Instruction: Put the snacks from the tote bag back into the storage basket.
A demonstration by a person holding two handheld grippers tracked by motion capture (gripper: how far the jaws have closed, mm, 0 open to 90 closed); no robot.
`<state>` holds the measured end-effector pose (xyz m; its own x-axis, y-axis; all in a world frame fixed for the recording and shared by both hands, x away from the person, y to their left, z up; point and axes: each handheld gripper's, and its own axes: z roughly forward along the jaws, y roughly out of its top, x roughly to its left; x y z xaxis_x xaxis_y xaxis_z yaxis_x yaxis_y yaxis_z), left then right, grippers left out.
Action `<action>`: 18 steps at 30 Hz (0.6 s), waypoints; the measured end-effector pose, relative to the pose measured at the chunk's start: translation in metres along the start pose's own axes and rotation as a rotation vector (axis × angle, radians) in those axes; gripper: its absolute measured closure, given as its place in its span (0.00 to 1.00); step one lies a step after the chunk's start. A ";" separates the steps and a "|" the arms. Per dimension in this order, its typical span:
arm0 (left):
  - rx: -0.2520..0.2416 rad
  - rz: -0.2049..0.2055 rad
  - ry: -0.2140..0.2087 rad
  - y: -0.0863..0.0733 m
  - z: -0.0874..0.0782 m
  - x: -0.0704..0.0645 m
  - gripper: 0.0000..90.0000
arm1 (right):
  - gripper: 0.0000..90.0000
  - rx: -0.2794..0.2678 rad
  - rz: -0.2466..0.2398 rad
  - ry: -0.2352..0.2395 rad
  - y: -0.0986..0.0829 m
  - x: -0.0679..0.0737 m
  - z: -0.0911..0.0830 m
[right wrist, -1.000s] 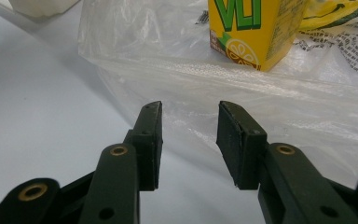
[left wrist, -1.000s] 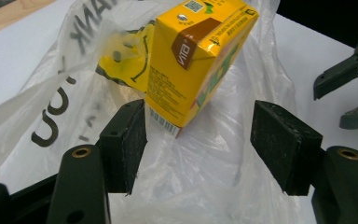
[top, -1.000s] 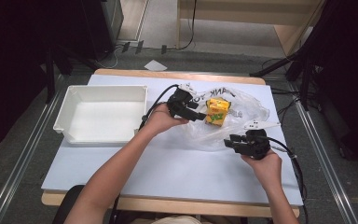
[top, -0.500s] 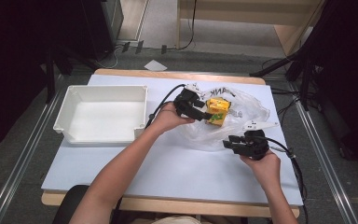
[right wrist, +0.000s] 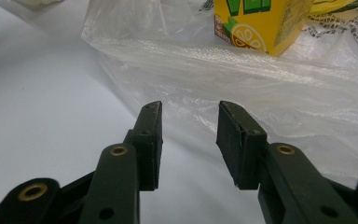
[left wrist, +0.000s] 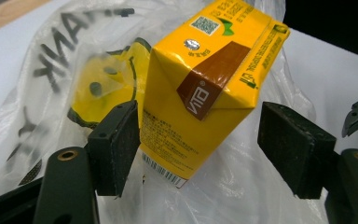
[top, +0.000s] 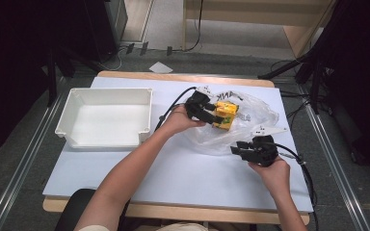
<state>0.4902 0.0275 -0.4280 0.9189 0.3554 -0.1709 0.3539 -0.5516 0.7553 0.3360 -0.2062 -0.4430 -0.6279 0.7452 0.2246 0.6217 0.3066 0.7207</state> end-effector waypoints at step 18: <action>-0.013 0.022 -0.028 0.003 0.025 0.003 0.31 | 0.69 0.011 -0.001 -0.001 -0.004 -0.001 0.002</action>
<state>0.4986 0.0078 -0.4425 0.9312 0.3219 -0.1714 0.3310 -0.5492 0.7674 0.3353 -0.2070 -0.4470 -0.6283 0.7454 0.2228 0.6260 0.3143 0.7137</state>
